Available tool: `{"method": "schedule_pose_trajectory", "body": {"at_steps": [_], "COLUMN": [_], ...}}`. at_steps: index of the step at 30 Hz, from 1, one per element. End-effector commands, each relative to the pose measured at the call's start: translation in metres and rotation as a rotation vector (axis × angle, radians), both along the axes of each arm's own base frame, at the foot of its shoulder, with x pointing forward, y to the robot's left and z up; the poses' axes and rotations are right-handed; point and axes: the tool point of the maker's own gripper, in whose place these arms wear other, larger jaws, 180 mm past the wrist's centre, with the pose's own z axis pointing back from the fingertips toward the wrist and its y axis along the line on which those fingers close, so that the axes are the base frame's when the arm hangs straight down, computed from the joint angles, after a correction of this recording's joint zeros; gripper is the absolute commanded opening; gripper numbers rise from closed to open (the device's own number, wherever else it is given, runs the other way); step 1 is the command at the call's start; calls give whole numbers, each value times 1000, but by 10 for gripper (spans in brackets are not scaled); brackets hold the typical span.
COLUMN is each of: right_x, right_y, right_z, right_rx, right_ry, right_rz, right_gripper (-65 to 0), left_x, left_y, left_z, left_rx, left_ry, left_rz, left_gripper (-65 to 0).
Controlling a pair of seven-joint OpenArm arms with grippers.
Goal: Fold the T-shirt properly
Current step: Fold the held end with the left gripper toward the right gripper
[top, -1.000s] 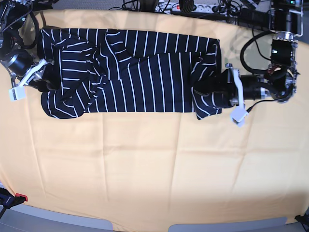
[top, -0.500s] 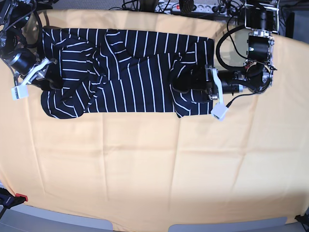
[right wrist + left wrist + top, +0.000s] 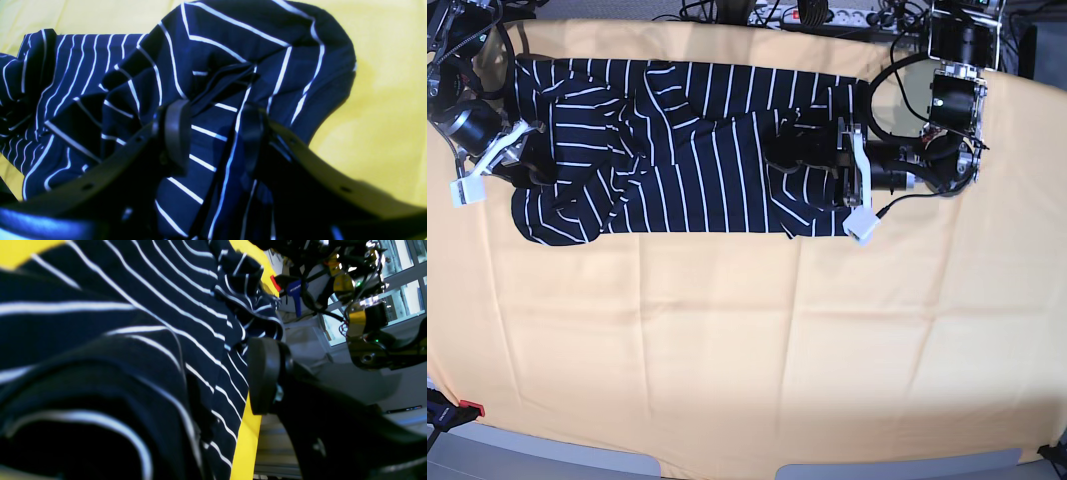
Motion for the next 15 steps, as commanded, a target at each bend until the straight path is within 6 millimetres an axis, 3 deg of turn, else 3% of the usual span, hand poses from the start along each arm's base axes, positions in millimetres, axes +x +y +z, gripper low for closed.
{"method": "schedule_pose_trajectory", "body": {"at_steps": [1,10,15], "right_x": [7,6,6], "right_y": [-2,-2,-2], "right_z": [15,14,14], "right_rx": [-3,-5,-5], "right_ry": [-56,-53,-53], "right_rz": [8,9,9], "right_gripper": [-371,-371,-371], "left_x": [5,6,5], "left_y": [1,-4,-18], "left_z": [12,18,35], "left_rx": [-4,-33,-84], "left_ry": [-12,-35,-120], "left_rz": [-14,-3,-24], "left_gripper": [-299,-299,-299]}}
